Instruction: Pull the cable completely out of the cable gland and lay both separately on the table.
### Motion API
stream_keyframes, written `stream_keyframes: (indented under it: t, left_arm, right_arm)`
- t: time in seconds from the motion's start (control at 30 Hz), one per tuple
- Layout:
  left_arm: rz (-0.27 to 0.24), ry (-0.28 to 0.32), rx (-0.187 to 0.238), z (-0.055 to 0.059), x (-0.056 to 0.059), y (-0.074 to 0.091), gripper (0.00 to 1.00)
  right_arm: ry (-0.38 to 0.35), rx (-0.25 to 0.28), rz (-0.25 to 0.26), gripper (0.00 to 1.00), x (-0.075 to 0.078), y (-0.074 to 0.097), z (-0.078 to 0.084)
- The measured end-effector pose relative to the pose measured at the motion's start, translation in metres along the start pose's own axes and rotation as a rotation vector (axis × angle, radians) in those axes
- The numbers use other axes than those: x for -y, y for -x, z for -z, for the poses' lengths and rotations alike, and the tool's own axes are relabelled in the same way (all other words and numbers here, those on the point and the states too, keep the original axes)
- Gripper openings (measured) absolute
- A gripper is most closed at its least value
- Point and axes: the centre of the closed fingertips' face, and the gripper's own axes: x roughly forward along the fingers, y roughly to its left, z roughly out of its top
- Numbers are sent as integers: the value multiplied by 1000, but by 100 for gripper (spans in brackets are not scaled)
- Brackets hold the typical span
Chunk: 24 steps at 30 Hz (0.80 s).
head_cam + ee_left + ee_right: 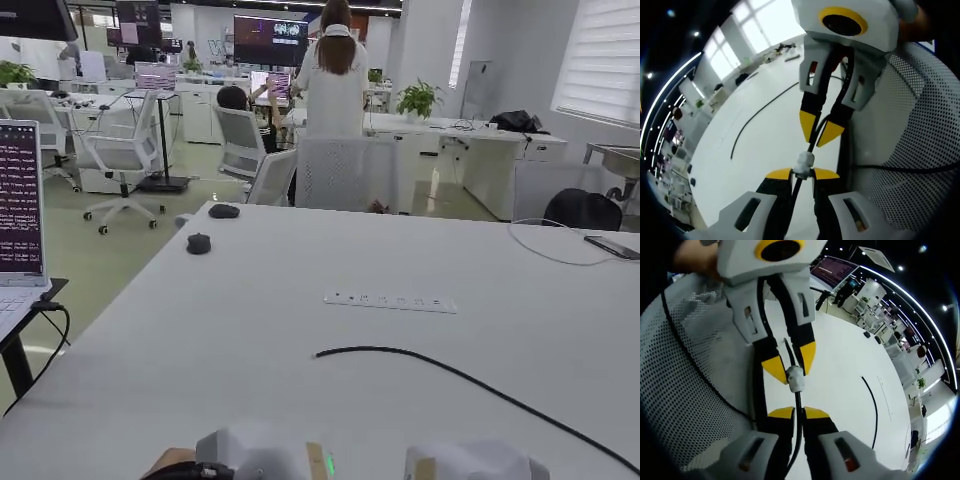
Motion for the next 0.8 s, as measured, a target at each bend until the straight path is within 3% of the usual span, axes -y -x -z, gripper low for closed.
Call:
stream_keyframes:
  t: [0.07, 0.13, 0.23, 0.33, 0.4, 0.53, 0.63, 0.73, 0.8]
  left_arm:
    - [-4, 6, 1, 0, -1, 0, 16]
    - [-12, 10, -1, 0, -3, 0, 16]
    - [-16, 18, -2, 1, -4, 1, 16]
    - [-16, 11, -8, 2, -3, 1, 16]
    - [-12, 10, -8, 2, -3, 0, 16]
    - [-9, 3, 1, 0, -2, 0, 16]
    - [-8, 3, -2, 0, -1, 0, 16]
    - [-11, 10, 1, 0, -2, 0, 16]
    - [-16, 13, 1, 0, -4, 0, 16]
  right_arm:
    - [-34, -24, 11, 4, 4, -2, 7]
    - [-39, -89, 37, 4, 9, 0, 20]
    - [-46, -145, 40, 3, 10, -1, 32]
    - [-49, -140, 29, 9, 7, -2, 31]
    - [-39, -92, 21, 17, 5, -3, 20]
    - [-10, 8, -1, 17, -1, 0, -2]
    - [-4, 12, -8, 6, -2, 1, -2]
    - [-37, -17, 15, 3, 4, 0, 6]
    - [-34, -78, 31, 3, 7, 1, 17]
